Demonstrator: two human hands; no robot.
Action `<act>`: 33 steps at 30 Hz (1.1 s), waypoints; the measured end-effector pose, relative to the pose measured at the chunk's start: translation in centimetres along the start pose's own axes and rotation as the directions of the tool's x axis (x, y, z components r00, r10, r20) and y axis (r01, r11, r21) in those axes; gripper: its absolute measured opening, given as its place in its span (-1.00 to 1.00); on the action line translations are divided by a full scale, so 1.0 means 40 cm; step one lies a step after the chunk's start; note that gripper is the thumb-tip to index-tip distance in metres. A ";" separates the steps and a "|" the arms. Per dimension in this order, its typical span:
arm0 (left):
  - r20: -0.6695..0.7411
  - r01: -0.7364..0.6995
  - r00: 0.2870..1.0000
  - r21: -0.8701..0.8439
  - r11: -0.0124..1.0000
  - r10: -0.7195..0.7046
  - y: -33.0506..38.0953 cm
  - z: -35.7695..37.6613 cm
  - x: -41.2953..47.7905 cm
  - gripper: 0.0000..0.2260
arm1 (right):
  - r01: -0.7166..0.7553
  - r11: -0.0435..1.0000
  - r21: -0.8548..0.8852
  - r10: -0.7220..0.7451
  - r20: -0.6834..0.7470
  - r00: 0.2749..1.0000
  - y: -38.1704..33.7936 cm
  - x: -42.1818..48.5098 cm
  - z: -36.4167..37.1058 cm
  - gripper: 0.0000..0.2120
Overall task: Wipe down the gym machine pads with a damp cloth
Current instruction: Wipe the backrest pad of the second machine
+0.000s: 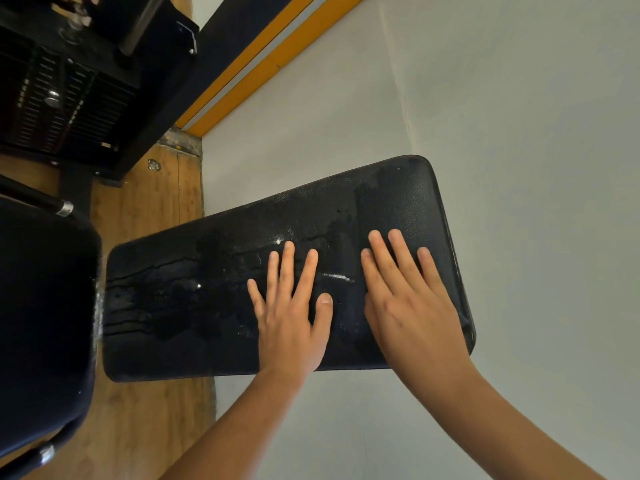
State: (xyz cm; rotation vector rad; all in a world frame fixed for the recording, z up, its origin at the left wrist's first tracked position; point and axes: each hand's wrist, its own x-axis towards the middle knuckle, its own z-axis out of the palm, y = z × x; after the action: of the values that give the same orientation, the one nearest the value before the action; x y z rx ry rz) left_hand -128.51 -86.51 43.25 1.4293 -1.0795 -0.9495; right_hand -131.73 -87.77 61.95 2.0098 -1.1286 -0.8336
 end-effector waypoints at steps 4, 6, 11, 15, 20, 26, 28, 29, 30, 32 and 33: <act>-0.007 -0.006 1.000 0.002 1.000 0.006 0.001 0.003 0.000 -0.46 | -0.024 1.000 -0.017 0.024 -0.004 1.000 0.015 0.120 -0.011 -0.47; -0.008 -0.006 1.000 0.006 1.000 0.006 0.000 0.004 0.002 -0.46 | -0.032 0.999 -0.030 0.033 0.008 0.999 0.027 0.205 -0.017 -0.47; -0.017 -0.010 1.000 -0.004 1.000 0.010 -0.003 0.003 0.008 -0.46 | -0.039 0.999 -0.029 0.040 0.009 0.999 0.041 0.374 -0.029 -0.49; -0.028 -0.014 1.000 0.001 1.000 0.014 -0.013 0.008 0.006 -0.46 | -0.026 0.999 -0.022 0.027 0.030 0.999 0.031 0.362 -0.026 -0.47; -0.004 -0.013 1.000 0.014 1.000 0.013 -0.006 0.009 0.003 -0.46 | 0.008 1.000 0.009 -0.008 0.047 0.999 0.021 0.236 -0.030 -0.42; 0.029 -0.003 1.000 0.006 1.000 0.003 -0.004 -0.007 0.000 -0.45 | 0.040 0.999 0.002 -0.040 0.037 0.998 -0.008 0.034 -0.015 -0.45; 0.053 -0.002 0.999 -0.005 1.000 0.003 -0.004 -0.014 0.002 -0.46 | 0.035 0.999 -0.001 -0.035 0.019 0.999 -0.011 0.017 -0.009 -0.45; 0.068 -0.008 0.998 -0.013 1.000 0.009 -0.005 -0.018 0.002 -0.46 | 0.033 0.999 0.003 -0.033 0.010 0.999 -0.012 0.016 -0.007 -0.45; 0.077 -0.020 0.997 -0.024 1.000 0.022 -0.009 -0.023 0.002 -0.46 | 0.033 0.999 0.004 -0.033 0.003 0.999 -0.012 0.017 -0.005 -0.45; 0.060 -0.056 0.996 -0.043 0.997 0.059 -0.027 -0.038 0.004 -0.46 | 0.033 0.999 -0.007 -0.033 -0.008 0.999 -0.013 0.018 -0.002 -0.46; 0.035 -0.066 0.997 -0.041 0.997 0.067 -0.043 -0.047 0.009 -0.46 | 0.030 0.999 -0.011 -0.030 -0.017 0.999 -0.013 0.016 0.001 -0.46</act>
State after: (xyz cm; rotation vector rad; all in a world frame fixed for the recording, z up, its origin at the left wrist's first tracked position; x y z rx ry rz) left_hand -126.41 -86.28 41.80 1.3400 -1.1219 -0.9474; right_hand -131.25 -88.15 61.39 2.0256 -1.0845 -0.8342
